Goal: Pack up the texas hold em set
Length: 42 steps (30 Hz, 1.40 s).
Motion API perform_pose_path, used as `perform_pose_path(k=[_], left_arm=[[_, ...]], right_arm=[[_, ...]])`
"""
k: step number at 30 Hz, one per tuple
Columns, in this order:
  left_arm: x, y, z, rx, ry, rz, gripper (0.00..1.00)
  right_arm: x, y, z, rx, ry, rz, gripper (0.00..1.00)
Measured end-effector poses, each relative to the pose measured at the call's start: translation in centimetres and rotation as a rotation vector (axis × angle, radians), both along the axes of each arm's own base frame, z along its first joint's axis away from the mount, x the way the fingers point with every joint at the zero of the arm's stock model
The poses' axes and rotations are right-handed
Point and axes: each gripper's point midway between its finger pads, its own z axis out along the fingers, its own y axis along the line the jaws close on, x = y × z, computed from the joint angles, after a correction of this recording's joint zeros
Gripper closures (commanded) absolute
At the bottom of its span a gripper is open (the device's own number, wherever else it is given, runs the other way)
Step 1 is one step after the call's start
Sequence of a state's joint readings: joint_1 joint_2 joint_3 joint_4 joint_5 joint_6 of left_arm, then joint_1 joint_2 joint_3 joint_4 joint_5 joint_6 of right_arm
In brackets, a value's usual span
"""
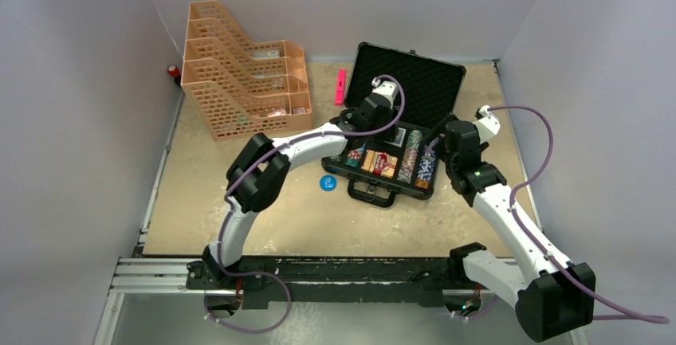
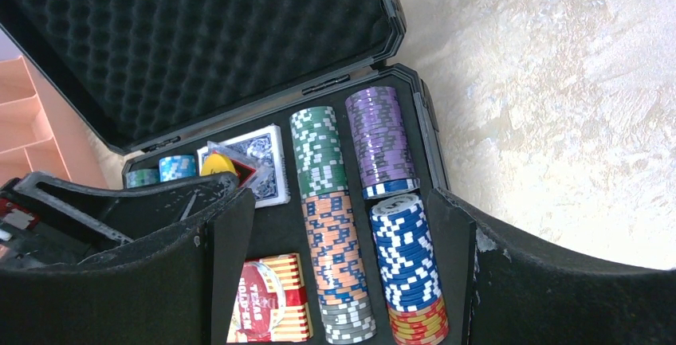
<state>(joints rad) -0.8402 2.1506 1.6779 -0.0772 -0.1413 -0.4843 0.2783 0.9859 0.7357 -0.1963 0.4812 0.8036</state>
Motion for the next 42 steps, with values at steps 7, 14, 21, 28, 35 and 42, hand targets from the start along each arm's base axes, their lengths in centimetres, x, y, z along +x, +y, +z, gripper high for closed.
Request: perform_pose_path(k=[7,14,21,28,35,42], left_arm=[[0.5,-0.1,-0.7,0.032,-0.006,-0.004,0.56],[0.8,0.0,-0.8,0.046,-0.018,0.005,0.38],[0.9,0.2,-0.8,0.064,-0.034,-0.002,0.25],[-0.1,2.3,1.7,0.065,-0.080,0.016,0.24],[-2.5,8.6,9.0,0.029,-0.176,0.159,0.29],[-6.8,15.1,6.3,0.146,-0.096,0.230,0.29]], right_arm=[[0.0,0.0,0.0,0.000,0.000,0.000,0.18],[0.0,0.0,0.0,0.000,0.000,0.000,0.18],[0.0,0.0,0.0,-0.006,0.002,0.004,0.18],[0.0,0.0,0.0,-0.009,0.003,0.006,0.18],[0.0,0.0,0.0,-0.009,0.003,0.007,0.18],[0.2,0.1,-0.2,-0.008,0.003,0.008,0.18]])
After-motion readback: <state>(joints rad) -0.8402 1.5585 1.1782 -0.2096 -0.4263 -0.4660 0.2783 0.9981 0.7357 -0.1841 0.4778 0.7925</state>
